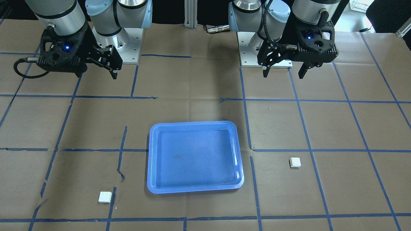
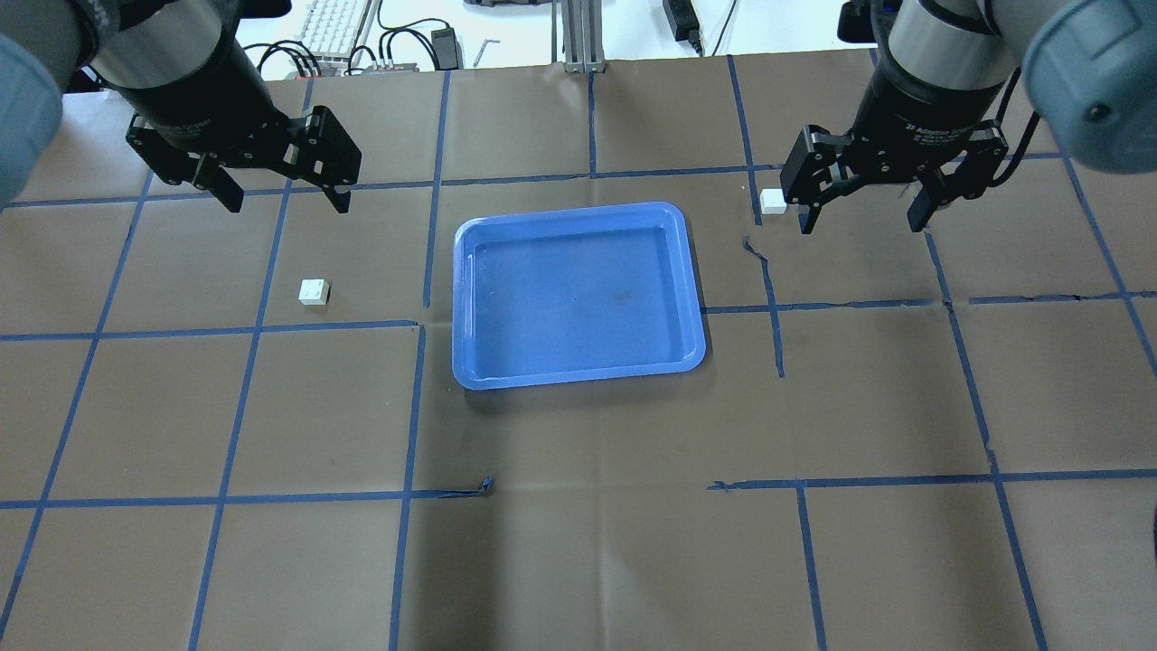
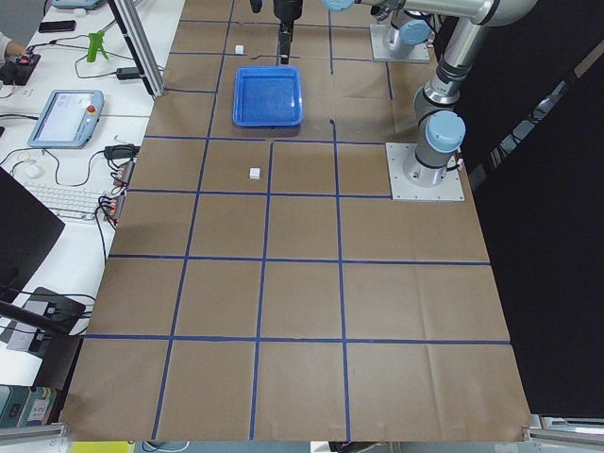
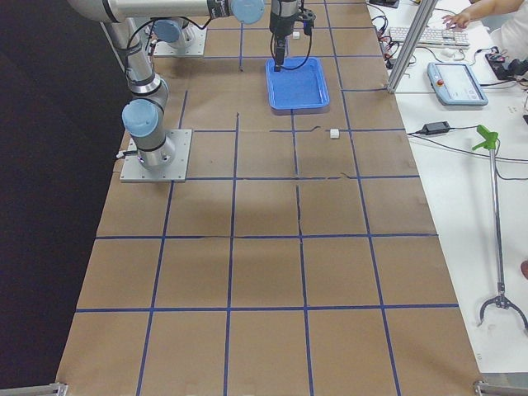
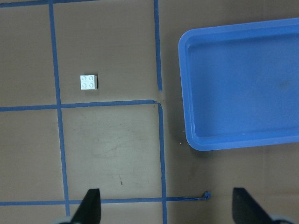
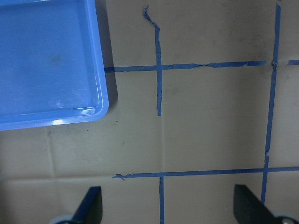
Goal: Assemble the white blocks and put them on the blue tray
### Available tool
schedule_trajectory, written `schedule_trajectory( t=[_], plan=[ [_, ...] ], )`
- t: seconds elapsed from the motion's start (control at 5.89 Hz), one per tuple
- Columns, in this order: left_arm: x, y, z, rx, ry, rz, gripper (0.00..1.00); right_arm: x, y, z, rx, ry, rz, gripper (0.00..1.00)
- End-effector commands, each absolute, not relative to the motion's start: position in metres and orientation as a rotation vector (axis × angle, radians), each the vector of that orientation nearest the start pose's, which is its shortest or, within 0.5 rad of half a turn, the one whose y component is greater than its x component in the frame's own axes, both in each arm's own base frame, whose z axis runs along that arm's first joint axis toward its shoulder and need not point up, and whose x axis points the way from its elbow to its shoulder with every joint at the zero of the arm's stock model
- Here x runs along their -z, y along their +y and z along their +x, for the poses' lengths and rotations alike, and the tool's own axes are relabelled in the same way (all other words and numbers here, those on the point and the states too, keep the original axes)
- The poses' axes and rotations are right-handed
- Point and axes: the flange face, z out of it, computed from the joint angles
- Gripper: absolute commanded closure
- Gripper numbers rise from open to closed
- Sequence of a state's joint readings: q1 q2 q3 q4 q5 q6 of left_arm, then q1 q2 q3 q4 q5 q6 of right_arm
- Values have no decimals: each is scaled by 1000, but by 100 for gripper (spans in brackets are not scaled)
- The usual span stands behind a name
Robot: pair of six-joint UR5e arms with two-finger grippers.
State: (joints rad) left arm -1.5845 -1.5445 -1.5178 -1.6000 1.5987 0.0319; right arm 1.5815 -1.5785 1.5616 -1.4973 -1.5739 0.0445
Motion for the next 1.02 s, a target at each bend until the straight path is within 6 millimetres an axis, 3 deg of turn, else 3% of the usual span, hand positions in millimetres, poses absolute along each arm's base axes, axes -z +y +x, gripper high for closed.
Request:
schedule_trajectory(
  t=[0.0, 0.68, 0.85],
  plan=[
    [-523, -480, -137, 71, 3110, 71, 0, -489, -481, 138, -89, 3145, 53, 0],
    [-518, -478, -137, 50, 3115, 93, 0, -488, -484, 137, -89, 3144, 46, 0],
    [-521, -473, -133, 61, 3111, 102, 0, -490, -487, 137, -58, 3144, -28, 0]
  ],
)
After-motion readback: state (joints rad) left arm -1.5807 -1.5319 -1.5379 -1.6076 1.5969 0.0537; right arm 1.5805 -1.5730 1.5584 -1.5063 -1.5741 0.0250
